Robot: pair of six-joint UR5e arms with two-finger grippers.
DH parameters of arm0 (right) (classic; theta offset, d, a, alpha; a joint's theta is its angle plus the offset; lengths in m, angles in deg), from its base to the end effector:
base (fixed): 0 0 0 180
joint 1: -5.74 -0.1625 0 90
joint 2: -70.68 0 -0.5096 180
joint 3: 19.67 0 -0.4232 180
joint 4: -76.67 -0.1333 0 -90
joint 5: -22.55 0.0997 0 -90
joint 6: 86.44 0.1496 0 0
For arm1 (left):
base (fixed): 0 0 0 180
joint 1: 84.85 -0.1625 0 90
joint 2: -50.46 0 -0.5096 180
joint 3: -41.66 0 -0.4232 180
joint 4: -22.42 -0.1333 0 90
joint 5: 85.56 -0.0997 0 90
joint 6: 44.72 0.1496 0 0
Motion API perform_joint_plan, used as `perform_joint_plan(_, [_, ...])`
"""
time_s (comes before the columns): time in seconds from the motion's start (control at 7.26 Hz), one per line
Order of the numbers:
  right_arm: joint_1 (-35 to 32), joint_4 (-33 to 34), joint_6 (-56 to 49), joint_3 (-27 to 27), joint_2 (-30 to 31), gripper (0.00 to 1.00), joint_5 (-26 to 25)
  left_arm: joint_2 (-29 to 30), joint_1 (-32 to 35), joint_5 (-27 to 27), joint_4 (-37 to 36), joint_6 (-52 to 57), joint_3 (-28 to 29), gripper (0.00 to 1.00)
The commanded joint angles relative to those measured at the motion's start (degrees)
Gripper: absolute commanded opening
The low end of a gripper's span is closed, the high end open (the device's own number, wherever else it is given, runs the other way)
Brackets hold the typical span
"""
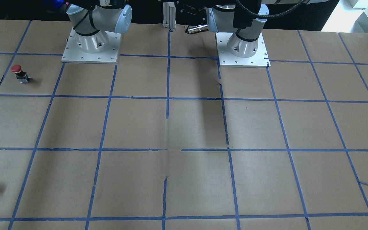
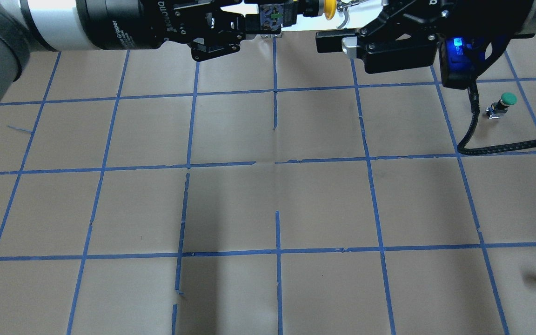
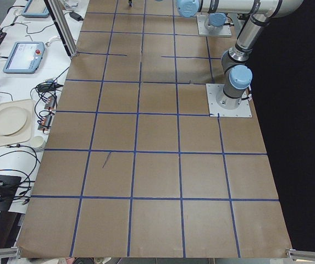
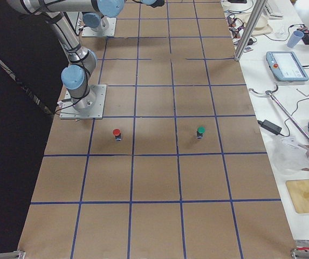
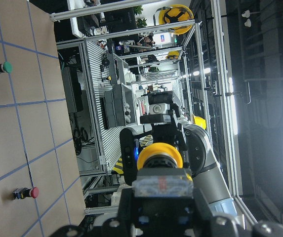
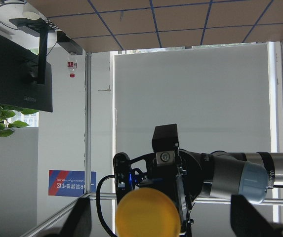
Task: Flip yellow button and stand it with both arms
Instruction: 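Close the right gripper on the yellow button held by the left gripper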
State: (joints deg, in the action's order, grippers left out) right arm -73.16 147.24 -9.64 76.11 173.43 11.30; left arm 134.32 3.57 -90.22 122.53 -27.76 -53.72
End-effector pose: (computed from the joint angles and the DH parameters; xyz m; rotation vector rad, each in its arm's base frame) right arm 0.1980 -0.4451 0.6609 1.4194 1.2308 1.0046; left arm -0.2695 -0.4727 0.6466 -0.0974 -1.6494 0.1117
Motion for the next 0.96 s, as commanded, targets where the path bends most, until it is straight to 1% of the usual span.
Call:
perform_joint_plan(0.0, [-0.6,0.1,0.5,-0.1,0.1,0.99,-0.1,0.0,0.0,0.0,0.0,0.0,-0.1,0.08])
perform_joint_plan(0.28, [-0.6,0.3,0.4,-0.2,0.1,0.97,0.0,0.0,0.0,0.0,0.0,0.0,-0.1,0.10])
perform_joint_plan(0.41, [-0.6,0.2,0.4,-0.2,0.1,0.93,0.0,0.0,-0.1,0.0,0.0,0.0,-0.1,0.10])
perform_joint_plan(0.69, [-0.6,0.3,0.3,0.0,-0.1,0.56,0.0,-0.2,-0.1,0.0,0.0,0.0,-0.1,0.10])
perform_joint_plan(0.83, [-0.6,0.3,0.3,0.1,-0.1,0.42,0.0,-0.2,0.0,-0.1,0.0,0.0,-0.2,0.10])
